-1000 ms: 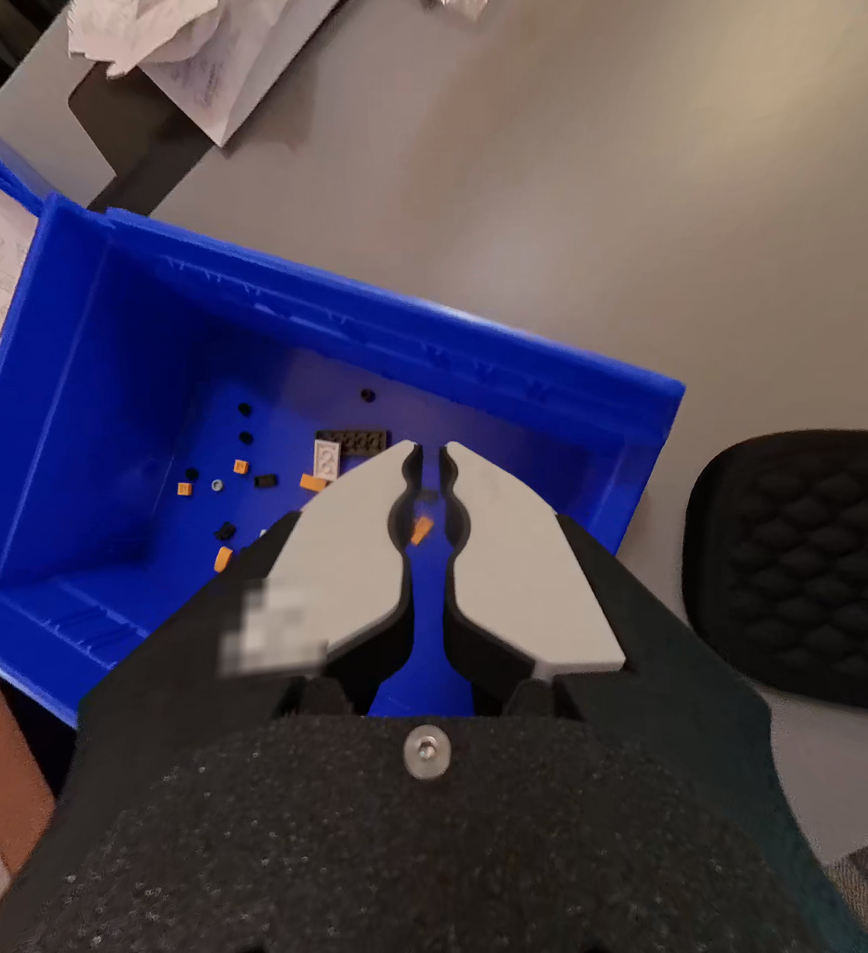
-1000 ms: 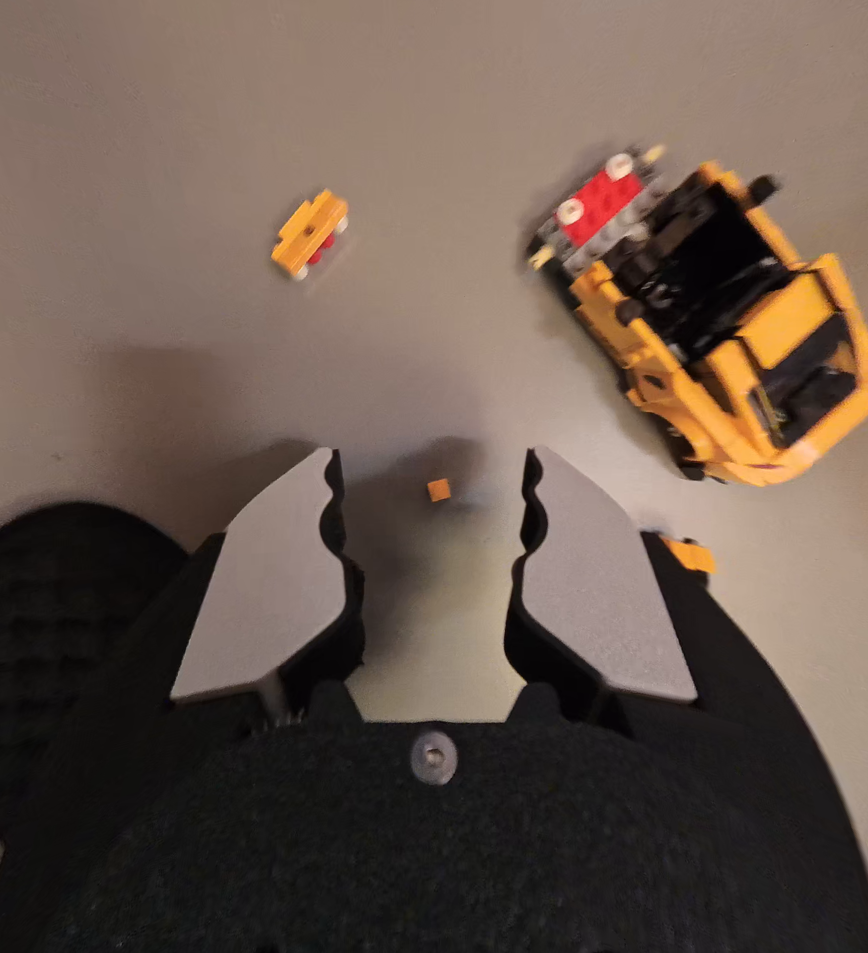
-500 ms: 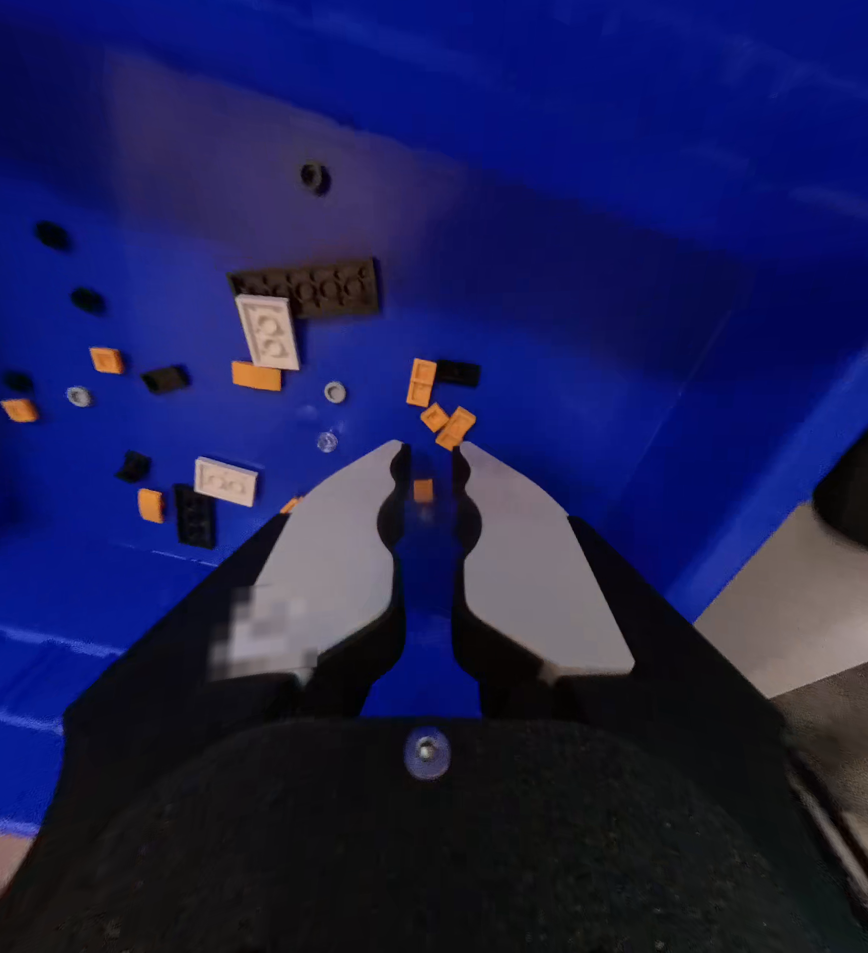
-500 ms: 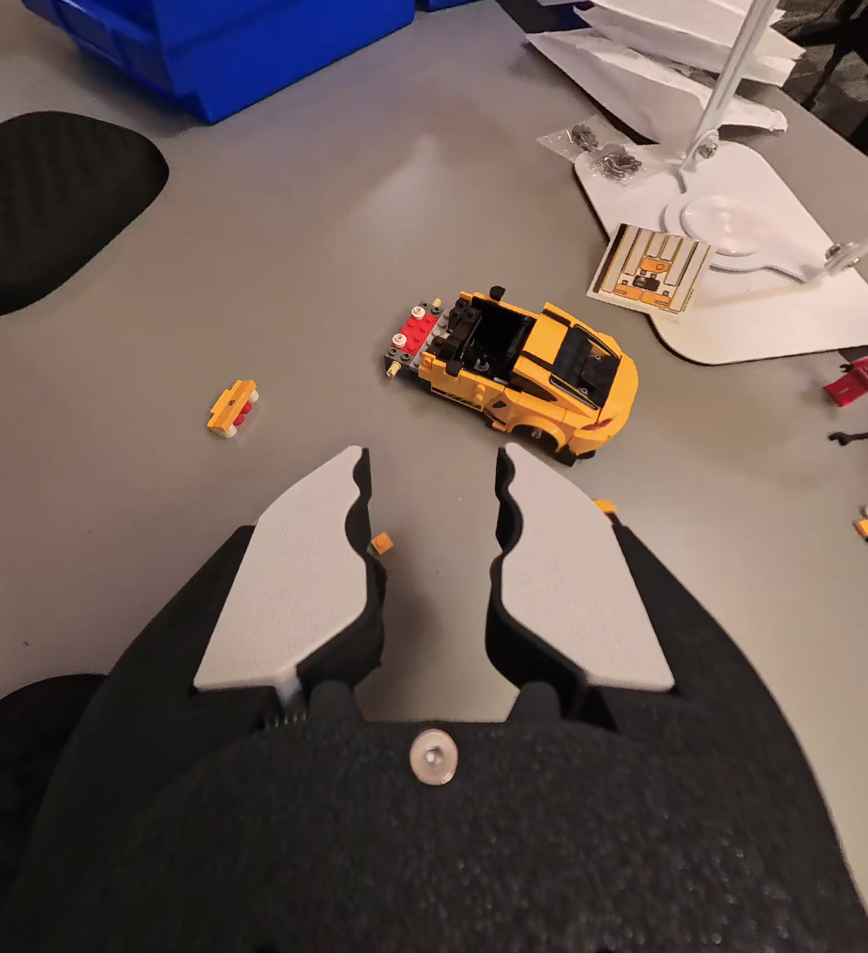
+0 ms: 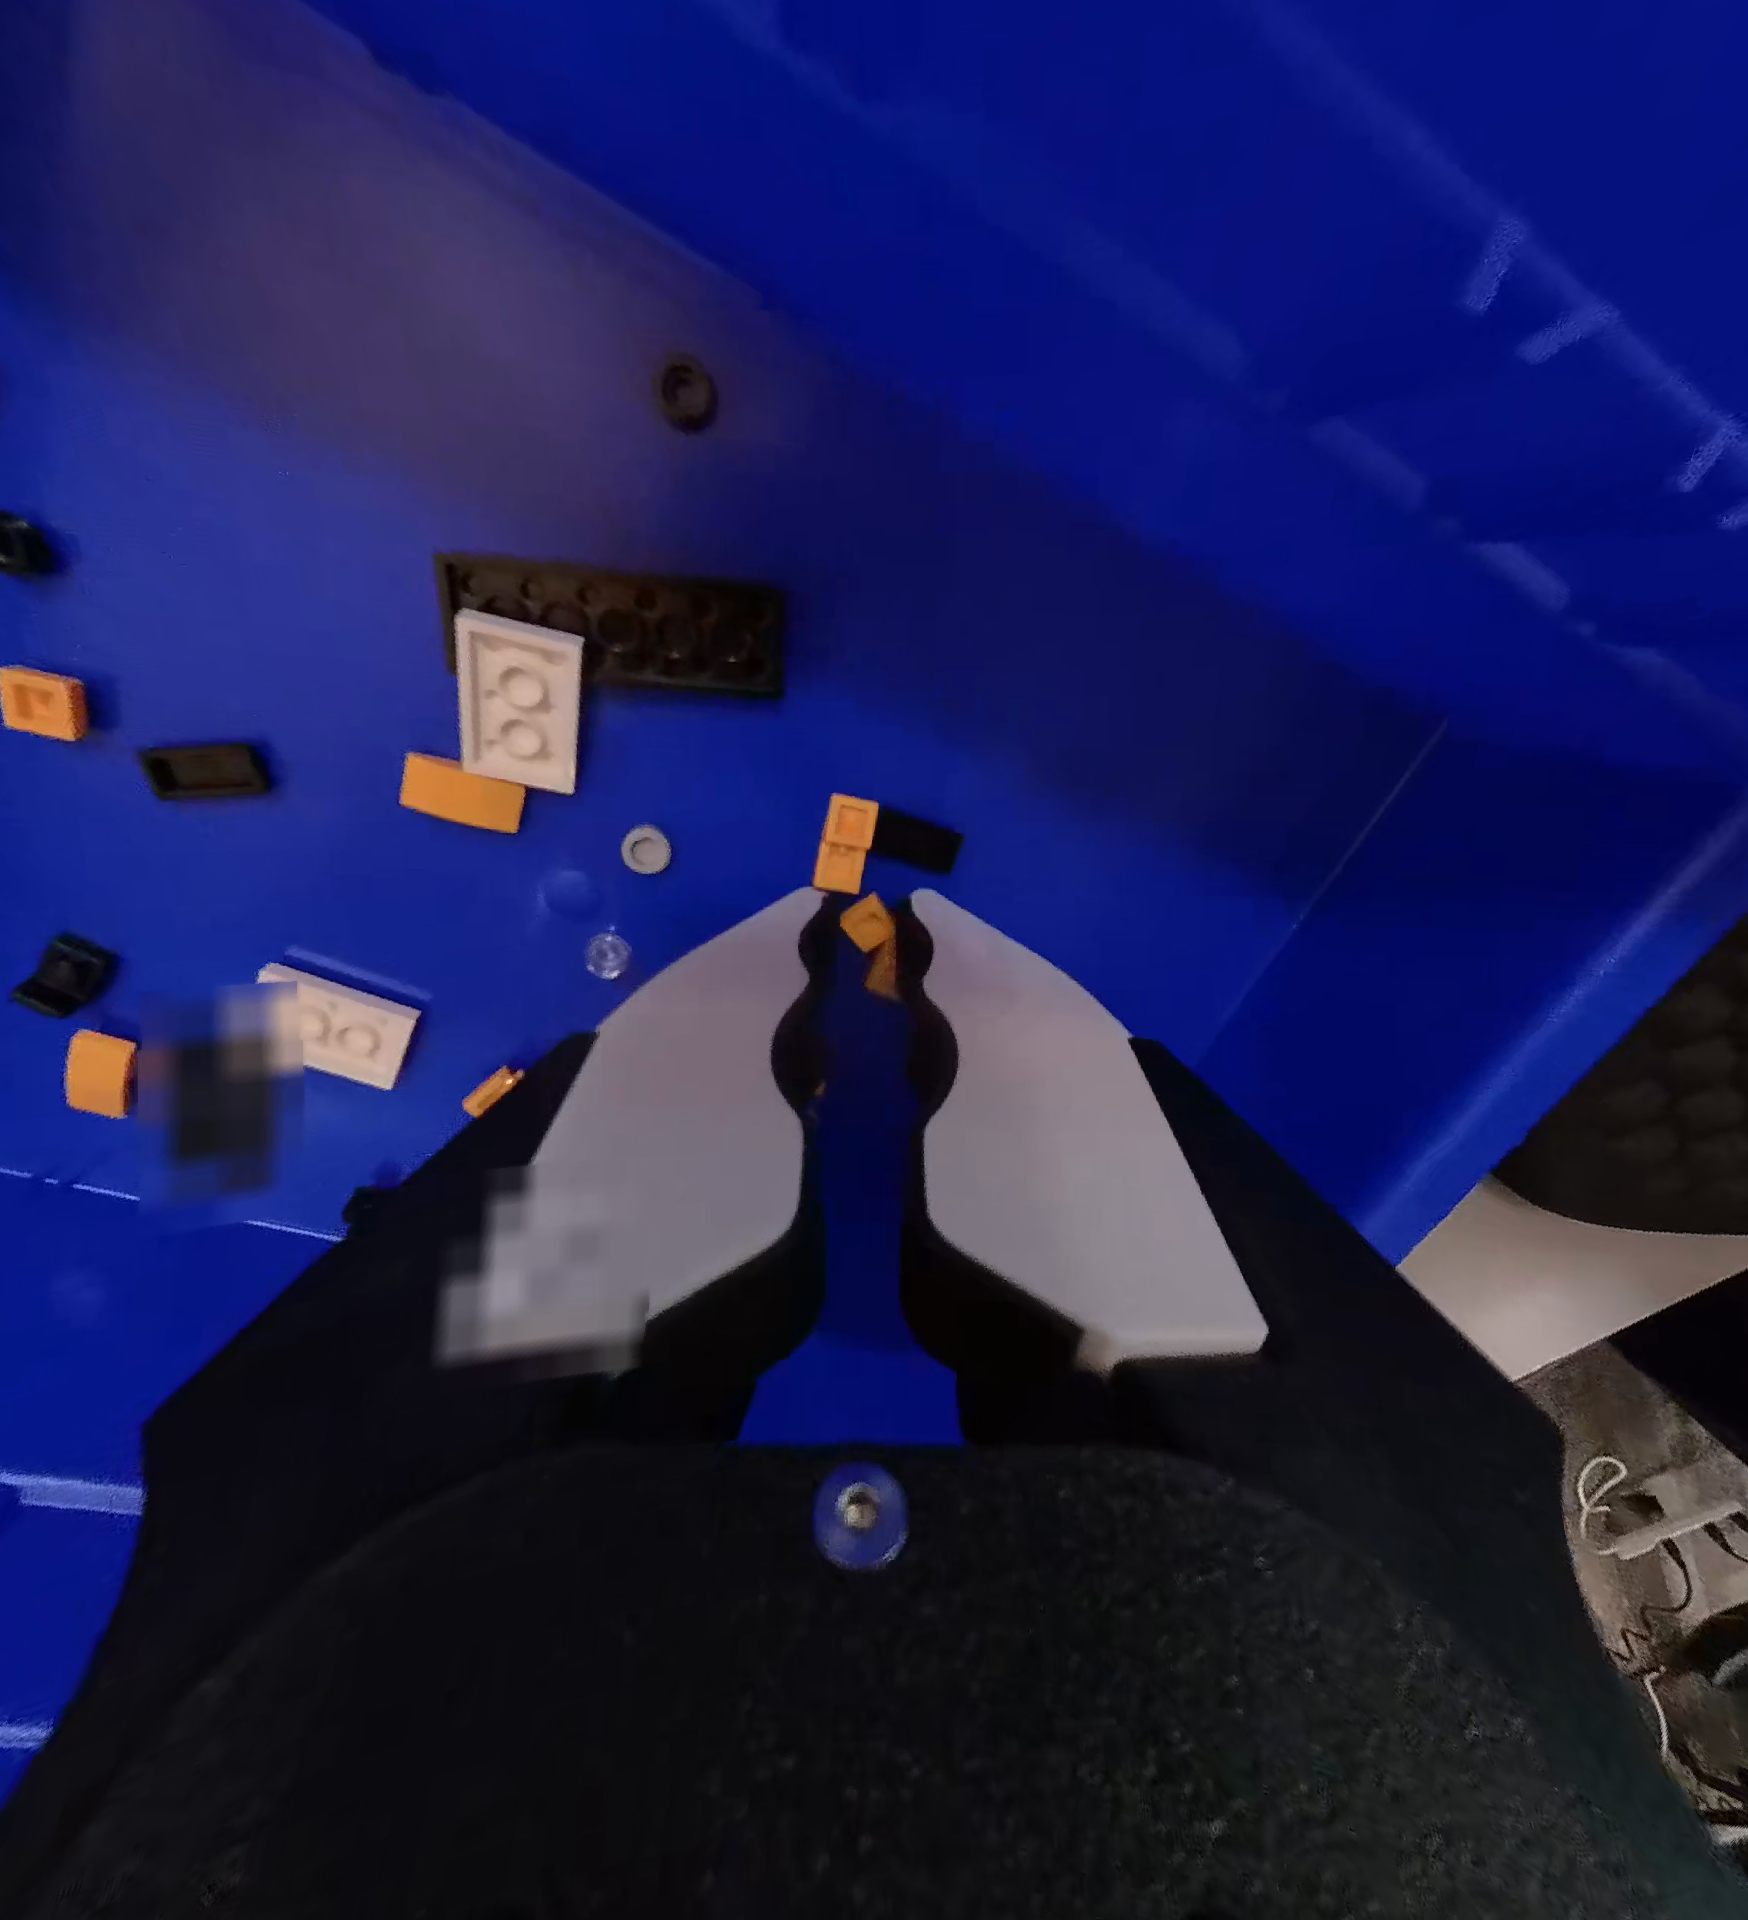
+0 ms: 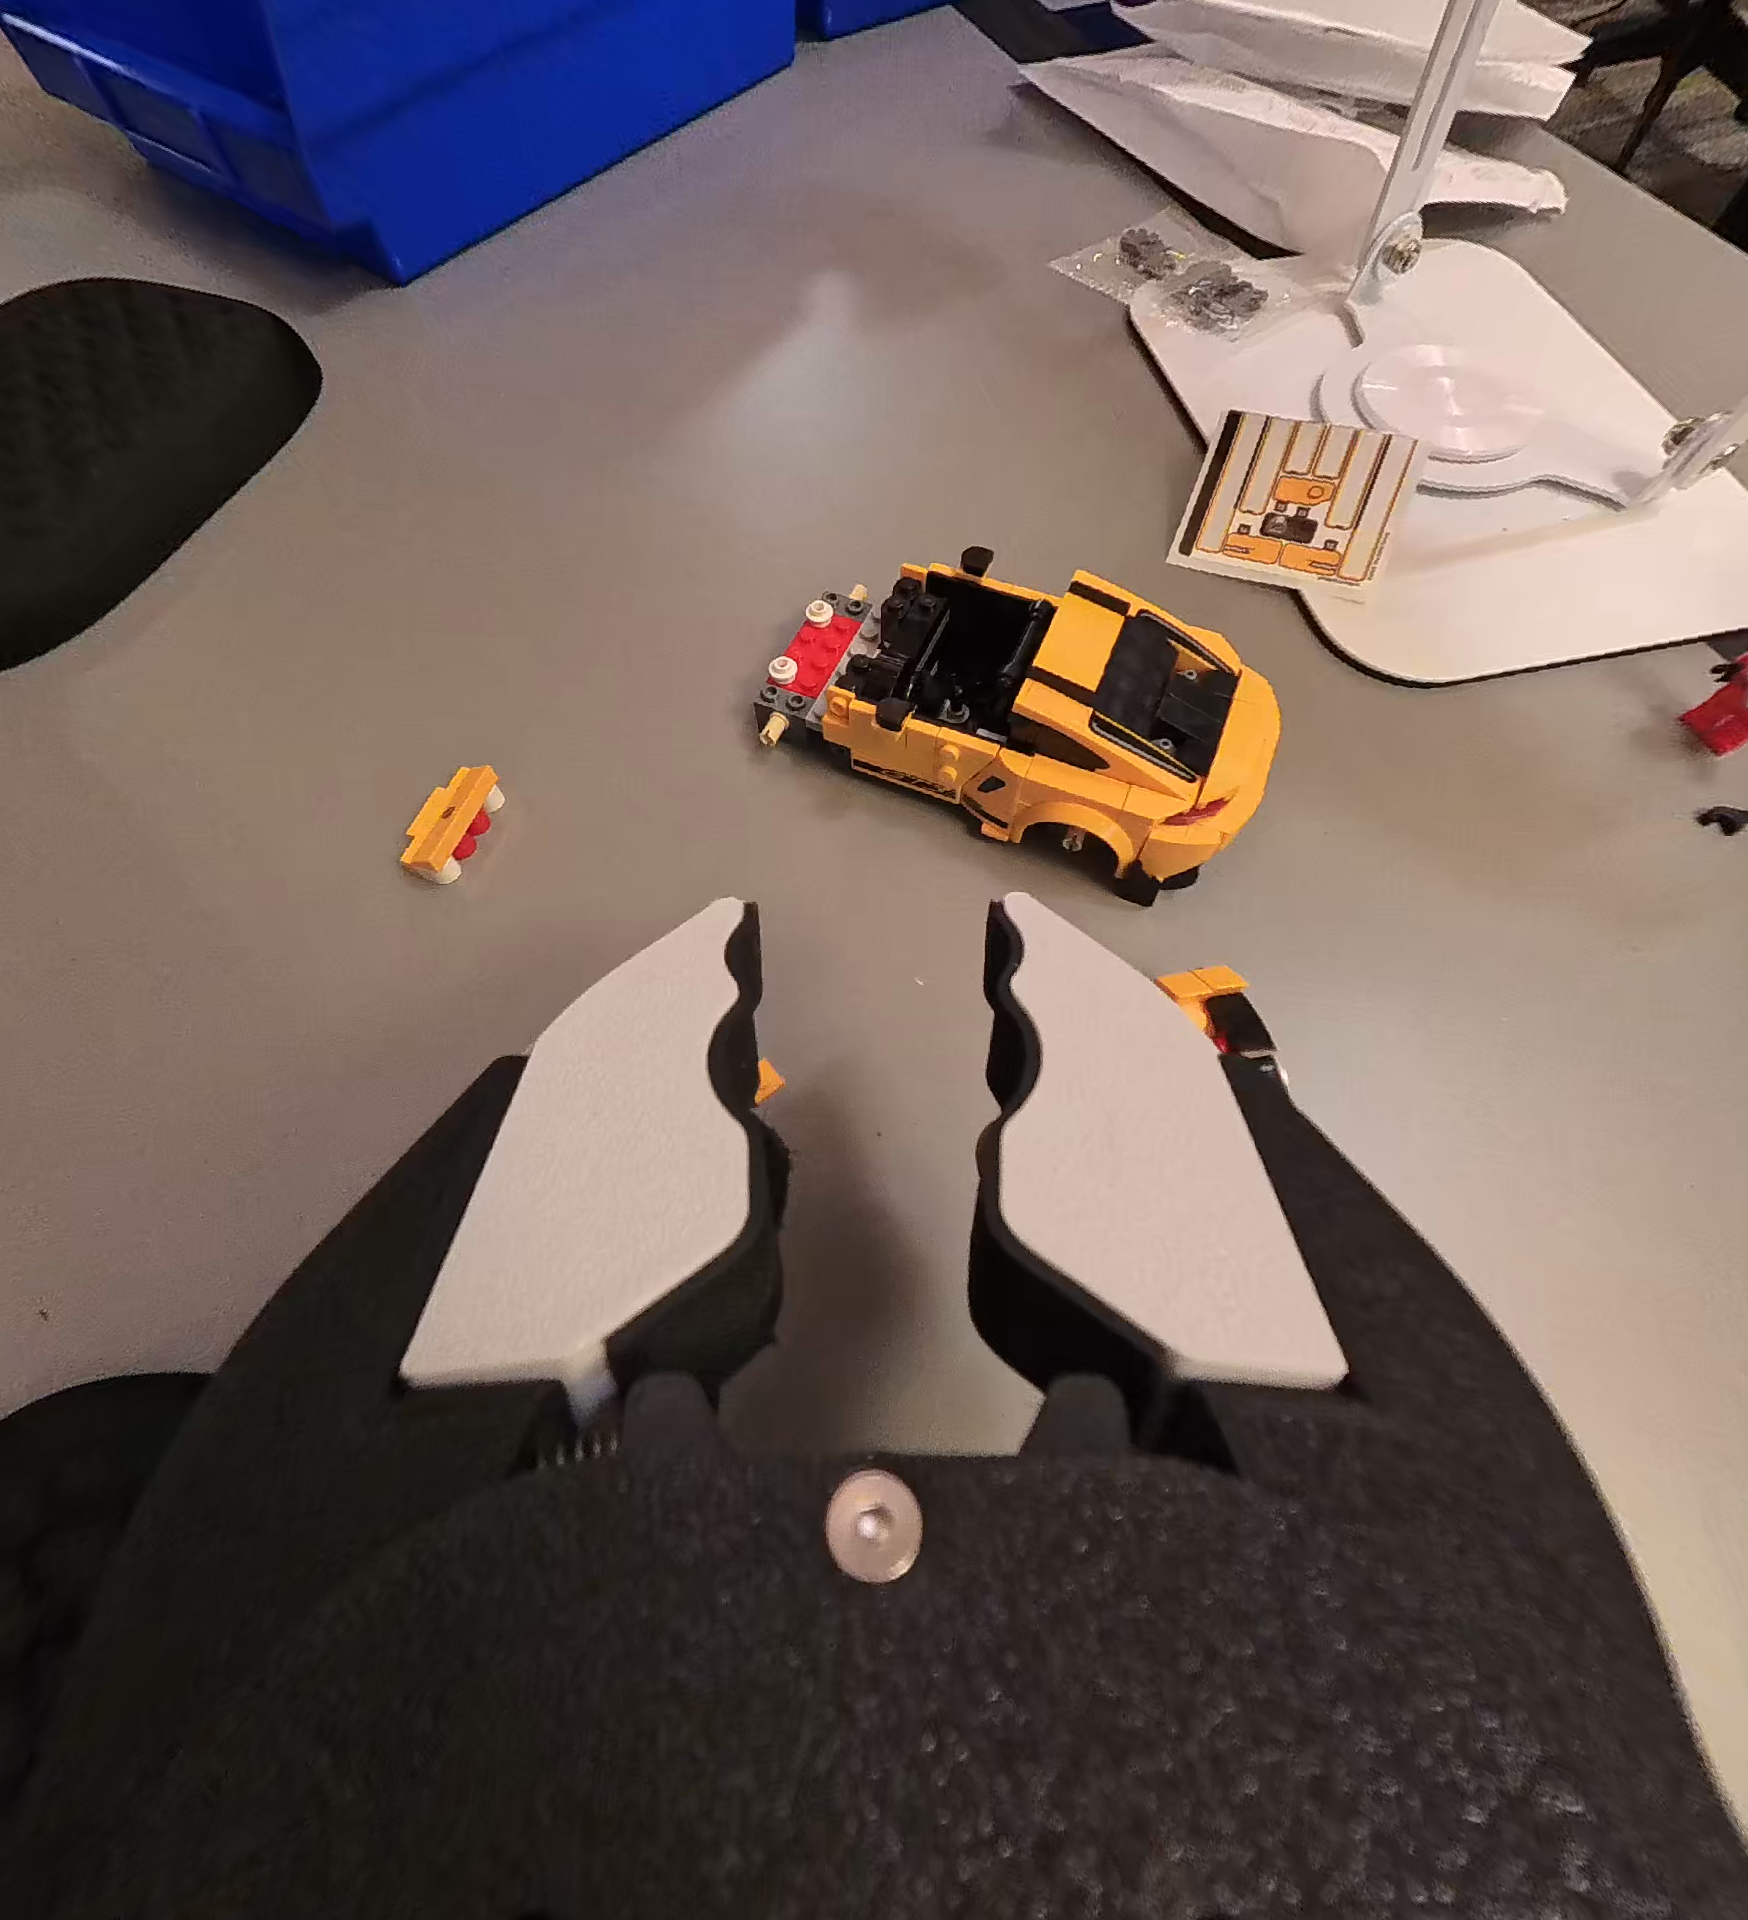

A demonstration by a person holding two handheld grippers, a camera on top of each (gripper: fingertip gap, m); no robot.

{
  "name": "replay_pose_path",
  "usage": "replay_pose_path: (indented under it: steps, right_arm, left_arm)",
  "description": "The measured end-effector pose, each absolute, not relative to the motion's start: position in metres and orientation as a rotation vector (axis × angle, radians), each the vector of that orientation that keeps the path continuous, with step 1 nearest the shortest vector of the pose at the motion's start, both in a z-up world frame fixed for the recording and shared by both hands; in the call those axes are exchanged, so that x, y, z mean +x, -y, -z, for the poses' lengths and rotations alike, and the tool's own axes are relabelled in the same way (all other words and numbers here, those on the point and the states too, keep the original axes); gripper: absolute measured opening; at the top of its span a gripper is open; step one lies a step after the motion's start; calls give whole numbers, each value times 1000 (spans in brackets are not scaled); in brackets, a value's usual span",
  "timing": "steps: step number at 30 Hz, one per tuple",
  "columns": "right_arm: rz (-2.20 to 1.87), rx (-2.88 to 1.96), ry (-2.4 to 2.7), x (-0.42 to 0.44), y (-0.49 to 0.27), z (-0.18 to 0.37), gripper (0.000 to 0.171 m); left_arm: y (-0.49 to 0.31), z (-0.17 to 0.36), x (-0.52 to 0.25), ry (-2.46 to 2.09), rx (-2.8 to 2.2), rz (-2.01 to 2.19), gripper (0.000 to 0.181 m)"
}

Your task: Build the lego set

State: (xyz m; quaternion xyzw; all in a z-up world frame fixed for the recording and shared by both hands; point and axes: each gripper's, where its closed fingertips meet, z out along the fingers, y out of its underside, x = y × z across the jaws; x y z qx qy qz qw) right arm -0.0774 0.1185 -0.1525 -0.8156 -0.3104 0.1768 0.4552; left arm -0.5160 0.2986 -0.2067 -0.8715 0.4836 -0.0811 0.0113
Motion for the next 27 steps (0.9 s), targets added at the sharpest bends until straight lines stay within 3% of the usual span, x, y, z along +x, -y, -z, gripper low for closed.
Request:
replay_pose_path:
  steps: [6, 13, 16, 20, 27]
  right_arm:
    - [-420, -1959, 772, -82, -115, 138, 39]
    - [-304, -1638, 927, -137, -112, 84, 33]
    - [-328, -1435, 978, -185, -109, 48, 26]
    - [-303, -1207, 1030, -234, -103, 4, 21]
    - [-339, -1236, 1179, -251, -94, 5, 19]
  left_arm:
    - [-299, 172, -497, -1366, -2589, 528, 9]
    - [-215, 27, -390, -1116, -1810, 1707, 9]
    - [-165, -10, -345, -1029, -1497, 2058, 8]
    - [-121, -15, -291, -981, -1277, 2355, 8]
    - [-88, 0, -242, -1134, -1226, 2475, 8]
